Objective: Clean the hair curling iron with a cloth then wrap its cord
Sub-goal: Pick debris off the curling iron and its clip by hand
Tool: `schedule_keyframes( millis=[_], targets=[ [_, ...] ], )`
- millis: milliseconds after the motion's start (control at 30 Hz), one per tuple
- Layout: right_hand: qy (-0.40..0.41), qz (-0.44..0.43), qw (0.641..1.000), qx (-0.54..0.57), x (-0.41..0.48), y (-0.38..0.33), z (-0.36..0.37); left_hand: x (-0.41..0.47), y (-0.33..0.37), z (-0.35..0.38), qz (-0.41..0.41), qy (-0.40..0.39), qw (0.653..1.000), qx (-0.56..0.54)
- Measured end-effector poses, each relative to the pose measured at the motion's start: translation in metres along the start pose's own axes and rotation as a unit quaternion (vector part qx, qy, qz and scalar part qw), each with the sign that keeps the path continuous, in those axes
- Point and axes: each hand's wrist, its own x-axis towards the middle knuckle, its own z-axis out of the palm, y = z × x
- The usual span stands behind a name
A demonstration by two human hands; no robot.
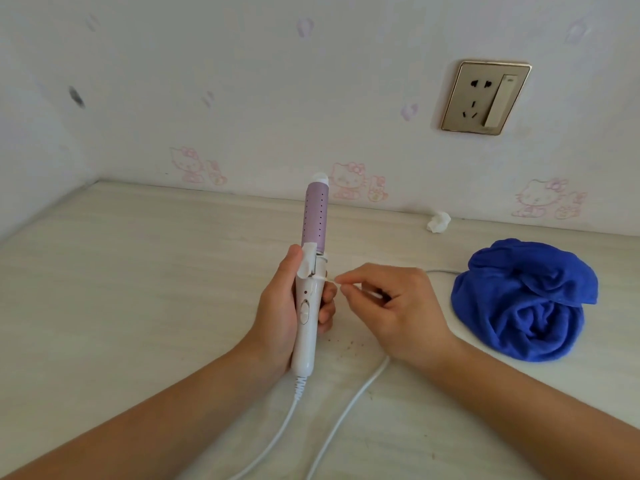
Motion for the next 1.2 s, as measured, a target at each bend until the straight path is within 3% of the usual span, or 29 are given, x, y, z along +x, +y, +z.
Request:
schedule_keyframes(
  millis=[133, 267, 400, 567, 833, 1000, 1133, 1200],
  targets=[
    [-0.064, -0.016, 0.998, 0.002, -0.003, -0.007, 0.003, -0.002, 0.002, 0.001, 0.005, 0.007, 1.0, -0.012],
    [-0.04, 0.003, 0.999, 0.002, 0.003, -0.009, 0.001, -0.004, 0.003, 0.003, 0.006, 0.011, 1.0, -0.009],
    [-0.107, -0.005, 0.994, 0.01, -0.001, -0.018, 0.005, -0.005, 0.003, 0.002, 0.007, 0.017, 1.0, -0.001],
    [-0.031, 0.024, 0.999, -0.013, 0.014, -0.012, -0.004, -0.008, 0.003, 0.002, 0.02, 0.009, 0.999, 0.043],
    [-0.032, -0.006, 0.999, 0.005, -0.001, -0.012, -0.009, -0.01, 0.0, -0.002, 0.023, 0.007, 0.996, 0.081],
    [-0.103, -0.006, 0.995, 0.014, -0.014, -0.021, -0.003, -0.011, 0.003, 0.0, 0.008, 0.031, 0.998, 0.053],
    [-0.046, 0.0, 0.999, -0.029, 0.002, -0.019, -0.01, -0.012, 0.002, 0.001, 0.025, 0.016, 0.996, 0.088],
    [-0.053, -0.013, 0.998, -0.025, -0.001, -0.021, -0.009, -0.014, 0.002, 0.001, 0.024, 0.014, 0.996, 0.086]
  ],
)
